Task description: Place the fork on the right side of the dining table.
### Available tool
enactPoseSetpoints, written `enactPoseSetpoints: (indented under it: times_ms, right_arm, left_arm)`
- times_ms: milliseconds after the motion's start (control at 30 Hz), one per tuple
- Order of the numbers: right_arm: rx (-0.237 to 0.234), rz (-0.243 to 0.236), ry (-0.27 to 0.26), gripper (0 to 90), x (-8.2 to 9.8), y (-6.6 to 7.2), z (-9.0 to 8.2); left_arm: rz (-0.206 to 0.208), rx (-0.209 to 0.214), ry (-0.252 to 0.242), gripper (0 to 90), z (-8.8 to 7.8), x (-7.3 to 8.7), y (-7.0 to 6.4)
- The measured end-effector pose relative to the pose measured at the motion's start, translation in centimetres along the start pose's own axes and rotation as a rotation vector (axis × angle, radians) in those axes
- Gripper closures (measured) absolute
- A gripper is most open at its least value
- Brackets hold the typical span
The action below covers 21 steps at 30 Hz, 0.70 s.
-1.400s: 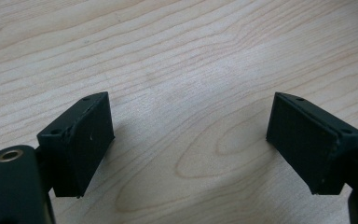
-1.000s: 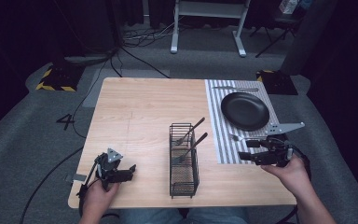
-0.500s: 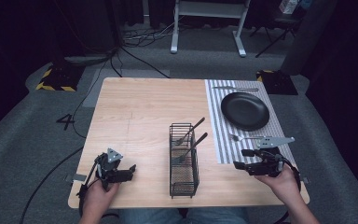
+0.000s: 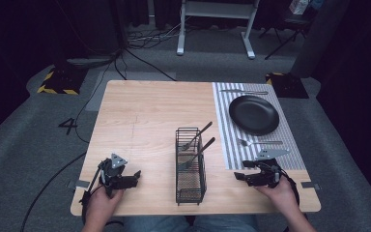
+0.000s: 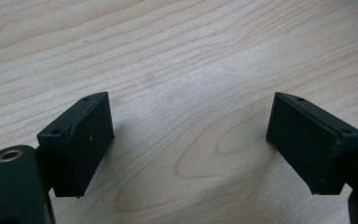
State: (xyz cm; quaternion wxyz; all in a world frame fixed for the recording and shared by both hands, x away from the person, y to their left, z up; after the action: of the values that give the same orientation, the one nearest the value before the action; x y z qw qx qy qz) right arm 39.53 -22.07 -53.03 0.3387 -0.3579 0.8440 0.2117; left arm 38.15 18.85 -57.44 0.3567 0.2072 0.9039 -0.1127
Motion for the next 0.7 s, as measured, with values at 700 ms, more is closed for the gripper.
enactPoseSetpoints:
  times_ms: [700]
  right_arm:
    - [0.084, -0.089, -0.013, 32.2, 1.5, 1.1, 3.2]
  left_arm:
    - [0.000, 0.000, 0.000, 14.7, 0.0, 0.0, 0.0]
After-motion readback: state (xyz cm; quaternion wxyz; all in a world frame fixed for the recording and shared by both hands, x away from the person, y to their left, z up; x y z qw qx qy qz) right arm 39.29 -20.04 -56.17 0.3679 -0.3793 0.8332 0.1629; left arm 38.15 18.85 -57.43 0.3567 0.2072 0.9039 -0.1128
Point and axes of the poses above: each handheld gripper's, and its own axes: z roughly forward along the jaws, x roughly out of its underside, y roughly to its left, the point moved 9 cm from there along z, roughly forward along the jaws, and after that the axes turned 2 degrees about x, right-handed, at the moved point
